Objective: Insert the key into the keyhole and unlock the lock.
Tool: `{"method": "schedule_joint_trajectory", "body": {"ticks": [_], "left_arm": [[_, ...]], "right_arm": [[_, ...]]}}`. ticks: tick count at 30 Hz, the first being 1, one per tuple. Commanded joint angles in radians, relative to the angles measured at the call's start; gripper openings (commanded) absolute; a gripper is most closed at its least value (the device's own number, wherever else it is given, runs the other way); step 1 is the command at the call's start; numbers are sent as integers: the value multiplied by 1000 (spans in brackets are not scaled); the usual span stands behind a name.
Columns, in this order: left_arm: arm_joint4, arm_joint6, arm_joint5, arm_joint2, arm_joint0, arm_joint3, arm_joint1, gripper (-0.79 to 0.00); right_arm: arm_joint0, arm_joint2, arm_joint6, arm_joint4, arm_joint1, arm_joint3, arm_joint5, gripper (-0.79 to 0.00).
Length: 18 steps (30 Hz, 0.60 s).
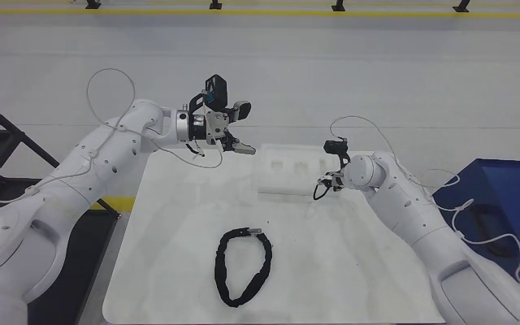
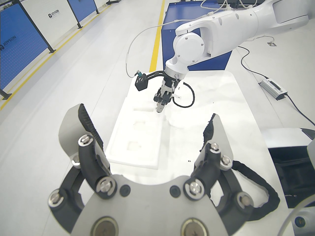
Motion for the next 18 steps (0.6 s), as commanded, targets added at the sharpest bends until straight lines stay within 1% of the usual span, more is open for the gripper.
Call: {"method": "schedule_joint_trajectory", "body": {"ticks": [1, 6, 10, 12, 16, 18], "left_arm": [[0, 0, 0, 0, 0, 0, 0, 0], [0, 0, 0, 0, 0, 0, 0, 0], [0, 0, 0, 0, 0, 0, 0, 0], [0, 0, 0, 0, 0, 0, 0, 0], [0, 0, 0, 0, 0, 0, 0, 0], [0, 0, 0, 0, 0, 0, 0, 0]], "right_arm": [[4, -1, -1, 2, -6, 16, 4, -477], [12, -10, 5, 0, -24, 51, 18, -566], [17, -21, 0, -8, -39, 75, 32, -591], [21, -26, -6, -18, -46, 90, 39, -619], [30, -36, -14, -35, -61, 117, 51, -631], [35, -43, -17, -48, -69, 128, 61, -680]]}}
